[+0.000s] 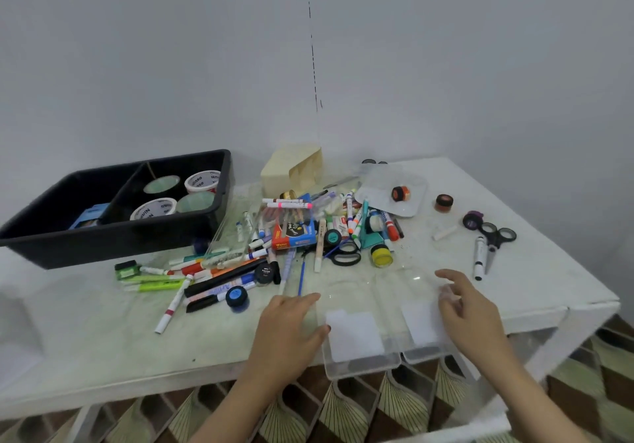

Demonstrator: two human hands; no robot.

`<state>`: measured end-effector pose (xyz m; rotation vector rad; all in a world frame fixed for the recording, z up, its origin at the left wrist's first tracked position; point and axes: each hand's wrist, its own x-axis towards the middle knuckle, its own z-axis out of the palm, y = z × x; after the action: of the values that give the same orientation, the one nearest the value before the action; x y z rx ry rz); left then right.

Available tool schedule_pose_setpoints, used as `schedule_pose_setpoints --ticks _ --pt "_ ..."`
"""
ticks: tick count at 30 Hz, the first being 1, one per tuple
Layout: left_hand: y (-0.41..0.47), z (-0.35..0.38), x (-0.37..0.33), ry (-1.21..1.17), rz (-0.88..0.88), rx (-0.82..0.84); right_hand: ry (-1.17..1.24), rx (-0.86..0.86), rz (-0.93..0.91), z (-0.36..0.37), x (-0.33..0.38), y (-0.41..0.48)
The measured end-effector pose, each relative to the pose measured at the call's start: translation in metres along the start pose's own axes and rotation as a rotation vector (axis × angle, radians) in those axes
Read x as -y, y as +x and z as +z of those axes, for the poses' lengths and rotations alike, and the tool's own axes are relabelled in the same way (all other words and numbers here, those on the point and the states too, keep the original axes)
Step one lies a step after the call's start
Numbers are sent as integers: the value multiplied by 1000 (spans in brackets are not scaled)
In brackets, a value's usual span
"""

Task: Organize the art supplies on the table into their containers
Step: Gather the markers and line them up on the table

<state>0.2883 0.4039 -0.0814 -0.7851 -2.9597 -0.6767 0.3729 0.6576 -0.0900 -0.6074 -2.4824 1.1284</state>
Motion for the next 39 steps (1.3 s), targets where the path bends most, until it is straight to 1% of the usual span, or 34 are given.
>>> schedule_pose_setpoints --ticks 2,5,7,12,17,25,29,34,36,38,39 --pt "-3 5 1 132 21 32 -40 29 -26 1 2 0" --pt "-11 11 3 91 68 158 -143 75 -90 1 3 -1" --pt "-15 13 4 79 115 204 -216 112 -127 1 5 -4" --pt "-16 15 7 87 138 187 -346 190 -142 8 1 -12" --pt "-9 16 10 46 106 169 -401 171 -157 12 2 -12" --pt "3 13 14 39 136 156 -413 140 -159 18 -1 -3" --pt "10 13 14 59 125 136 -399 145 -163 20 -2 3" --pt "17 10 9 49 108 168 -392 175 -173 19 -2 14" --pt "21 6 6 45 81 186 -334 190 -157 16 -2 19" --pt "27 3 3 33 59 194 -280 141 -145 10 -3 26" --pt "31 1 2 28 62 203 -290 80 -152 6 -5 30"
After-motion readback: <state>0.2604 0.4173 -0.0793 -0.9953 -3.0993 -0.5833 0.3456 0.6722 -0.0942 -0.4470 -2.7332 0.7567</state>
